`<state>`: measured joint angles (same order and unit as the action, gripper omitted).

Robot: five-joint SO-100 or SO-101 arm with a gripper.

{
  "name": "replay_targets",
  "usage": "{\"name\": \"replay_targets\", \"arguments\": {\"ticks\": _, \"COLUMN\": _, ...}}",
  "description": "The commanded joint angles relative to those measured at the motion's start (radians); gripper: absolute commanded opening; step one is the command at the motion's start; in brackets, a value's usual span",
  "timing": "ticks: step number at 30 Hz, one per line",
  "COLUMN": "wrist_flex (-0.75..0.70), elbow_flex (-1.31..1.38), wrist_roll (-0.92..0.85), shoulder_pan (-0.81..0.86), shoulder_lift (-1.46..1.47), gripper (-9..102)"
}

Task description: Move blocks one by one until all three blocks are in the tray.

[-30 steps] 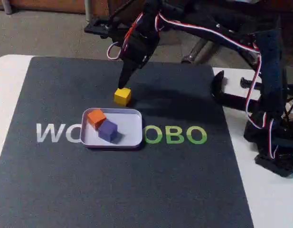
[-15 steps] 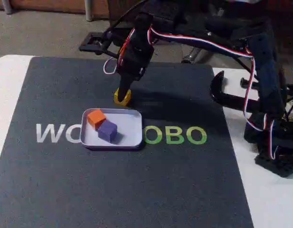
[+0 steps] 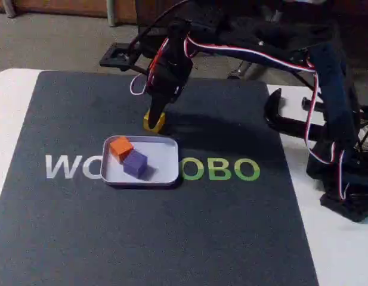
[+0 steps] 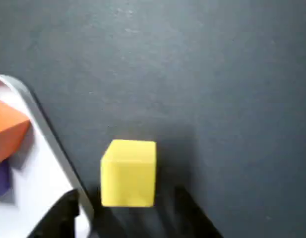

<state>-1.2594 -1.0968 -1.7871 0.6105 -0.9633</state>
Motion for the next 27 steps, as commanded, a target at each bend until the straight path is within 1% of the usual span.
{"name": "replay_targets", "arguments": {"ticks": 1, "wrist_flex": 0.006, "elbow_flex": 0.014, "wrist_roll": -0.002, "shoulder_pan": -0.009, "shoulder_lift": -0.006, "gripper": 20}}
{"name": "replay_targets", "arguments": {"ticks": 19, "wrist_flex": 0.015, "elbow_flex": 0.026, "wrist_roll": 0.015, "shoulder_pan": -0.003, "shoulder_lift": 0.005, "gripper": 14}}
{"name": "replay_targets", "arguments": {"ticks": 27, "wrist_flex": 0.018, "elbow_flex": 0.028, "wrist_roll": 0.023, "shoulder_pan": -0.003, "shoulder_lift": 0.006, "gripper": 7}}
